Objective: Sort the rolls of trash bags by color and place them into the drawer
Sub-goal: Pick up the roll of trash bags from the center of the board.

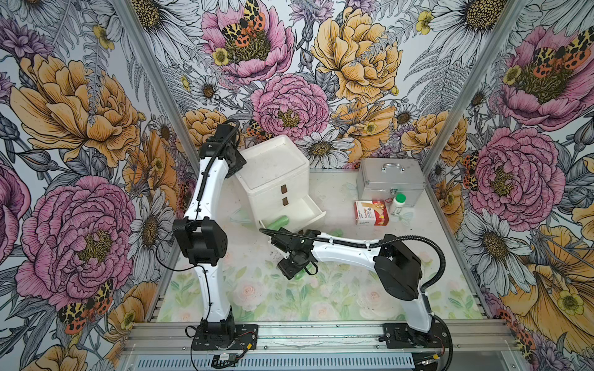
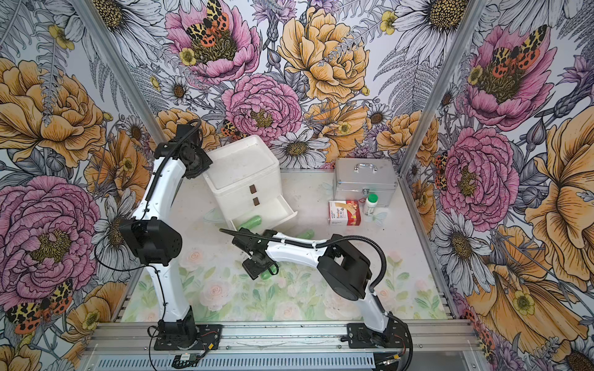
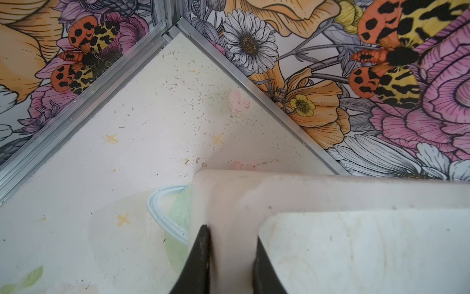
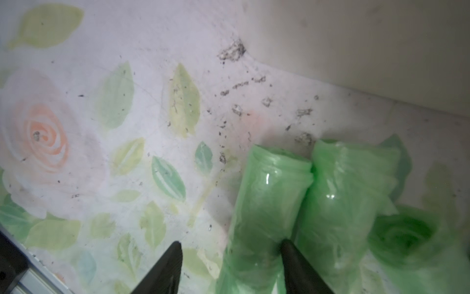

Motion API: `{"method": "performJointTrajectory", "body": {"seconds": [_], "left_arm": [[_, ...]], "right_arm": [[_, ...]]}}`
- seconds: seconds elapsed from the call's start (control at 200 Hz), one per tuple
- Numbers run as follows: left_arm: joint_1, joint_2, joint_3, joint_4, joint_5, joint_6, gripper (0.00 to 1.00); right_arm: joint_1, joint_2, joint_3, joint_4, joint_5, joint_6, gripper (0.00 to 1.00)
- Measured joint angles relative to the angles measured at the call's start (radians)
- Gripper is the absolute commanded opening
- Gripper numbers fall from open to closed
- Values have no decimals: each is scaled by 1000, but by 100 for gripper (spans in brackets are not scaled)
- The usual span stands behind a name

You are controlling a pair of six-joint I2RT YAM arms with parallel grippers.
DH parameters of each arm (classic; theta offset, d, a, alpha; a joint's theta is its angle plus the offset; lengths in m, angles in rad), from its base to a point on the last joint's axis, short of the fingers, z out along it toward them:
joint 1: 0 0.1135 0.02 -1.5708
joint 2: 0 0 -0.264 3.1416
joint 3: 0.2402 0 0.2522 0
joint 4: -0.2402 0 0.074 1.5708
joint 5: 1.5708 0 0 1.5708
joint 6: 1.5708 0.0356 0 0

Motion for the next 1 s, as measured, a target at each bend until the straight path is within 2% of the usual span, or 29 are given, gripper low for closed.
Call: {"method": "performJointTrajectory", "body": {"seconds": [0.26, 0.465, 0.681, 0.846, 0.996], "left_arm": [[0, -3, -6, 4, 0, 0, 0], [0, -3, -6, 4, 0, 0, 0], [0, -3, -6, 4, 0, 0, 0], [-1, -3, -6, 4, 0, 0, 0], [-2, -3, -6, 4, -1, 0, 0]], "right_arm": [[-33, 49, 20, -3, 0, -3, 60], [-34, 61, 19, -5, 0, 3, 41], [-35, 54, 18, -7, -42, 31, 34], [-71, -44, 20, -18, -81, 35, 32], [-209, -170, 76, -16, -101, 107, 31]]}}
